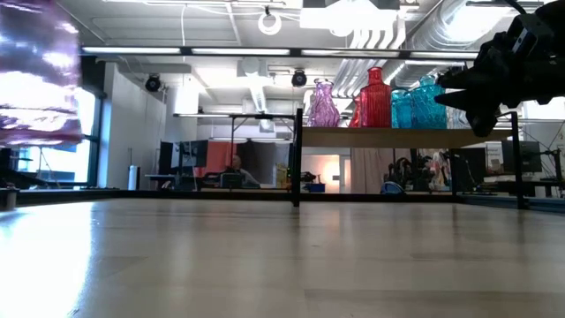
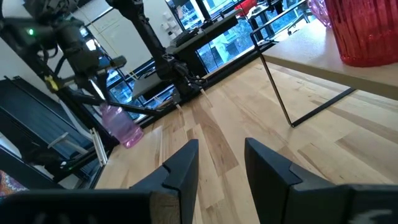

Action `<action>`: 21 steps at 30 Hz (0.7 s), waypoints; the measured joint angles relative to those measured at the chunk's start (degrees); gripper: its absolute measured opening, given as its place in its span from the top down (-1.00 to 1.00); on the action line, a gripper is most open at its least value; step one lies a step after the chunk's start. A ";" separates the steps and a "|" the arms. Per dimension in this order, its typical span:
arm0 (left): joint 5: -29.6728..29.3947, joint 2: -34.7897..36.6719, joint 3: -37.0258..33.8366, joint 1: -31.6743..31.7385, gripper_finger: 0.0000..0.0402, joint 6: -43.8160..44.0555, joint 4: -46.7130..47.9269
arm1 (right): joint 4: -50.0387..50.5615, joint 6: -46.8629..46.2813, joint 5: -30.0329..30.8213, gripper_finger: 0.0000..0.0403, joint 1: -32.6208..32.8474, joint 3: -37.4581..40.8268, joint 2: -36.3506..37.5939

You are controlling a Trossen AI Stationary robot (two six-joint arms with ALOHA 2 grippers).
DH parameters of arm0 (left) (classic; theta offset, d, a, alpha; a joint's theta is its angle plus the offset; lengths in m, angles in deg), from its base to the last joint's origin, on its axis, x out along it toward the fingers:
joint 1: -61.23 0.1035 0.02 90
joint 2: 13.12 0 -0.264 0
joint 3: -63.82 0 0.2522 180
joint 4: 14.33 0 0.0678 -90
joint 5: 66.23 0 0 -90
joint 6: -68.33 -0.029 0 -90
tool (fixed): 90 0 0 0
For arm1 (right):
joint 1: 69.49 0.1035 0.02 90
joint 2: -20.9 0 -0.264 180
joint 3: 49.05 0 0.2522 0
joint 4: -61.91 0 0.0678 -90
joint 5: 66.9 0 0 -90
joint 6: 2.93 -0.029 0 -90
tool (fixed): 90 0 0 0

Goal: Sort vases onto shelf
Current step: Put the pink vase on the shelf aligned with the pink vases

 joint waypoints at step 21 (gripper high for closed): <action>3.39 0.04 9.39 23.48 0.93 -24.65 6.20 | 0.00 0.00 0.00 0.45 0.02 -0.02 0.00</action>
